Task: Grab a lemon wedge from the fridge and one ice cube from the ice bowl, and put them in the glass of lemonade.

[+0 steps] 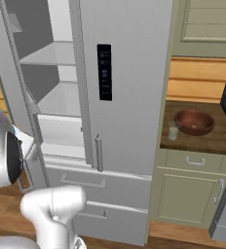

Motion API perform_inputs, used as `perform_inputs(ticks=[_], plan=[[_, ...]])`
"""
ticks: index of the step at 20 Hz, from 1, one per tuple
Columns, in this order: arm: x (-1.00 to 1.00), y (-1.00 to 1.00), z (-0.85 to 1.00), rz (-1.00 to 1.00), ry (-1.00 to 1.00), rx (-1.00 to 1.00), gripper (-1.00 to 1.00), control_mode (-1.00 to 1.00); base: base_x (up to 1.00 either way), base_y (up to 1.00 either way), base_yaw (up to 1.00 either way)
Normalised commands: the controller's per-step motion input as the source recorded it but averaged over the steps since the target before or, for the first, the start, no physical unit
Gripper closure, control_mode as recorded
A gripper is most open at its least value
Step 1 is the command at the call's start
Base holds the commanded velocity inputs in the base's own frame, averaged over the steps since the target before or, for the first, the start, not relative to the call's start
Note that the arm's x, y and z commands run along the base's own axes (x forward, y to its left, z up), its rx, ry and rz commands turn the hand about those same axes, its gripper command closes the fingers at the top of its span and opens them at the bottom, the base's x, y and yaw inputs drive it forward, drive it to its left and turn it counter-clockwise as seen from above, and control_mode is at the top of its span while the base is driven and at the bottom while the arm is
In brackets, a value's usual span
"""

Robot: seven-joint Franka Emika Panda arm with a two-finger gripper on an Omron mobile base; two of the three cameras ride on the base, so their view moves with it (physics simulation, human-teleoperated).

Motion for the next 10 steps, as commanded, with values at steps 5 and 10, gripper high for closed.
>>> perform_inputs(ticks=[5,10], plan=[[0.8,-0.65,0.0,0.25,0.34,0.27,-1.0,-1.0,0.0,0.0,0.0],[1.0,-0.05,-0.08,0.03,0.22,0.2,-1.0,-1.0,0.0,0.0,0.0]])
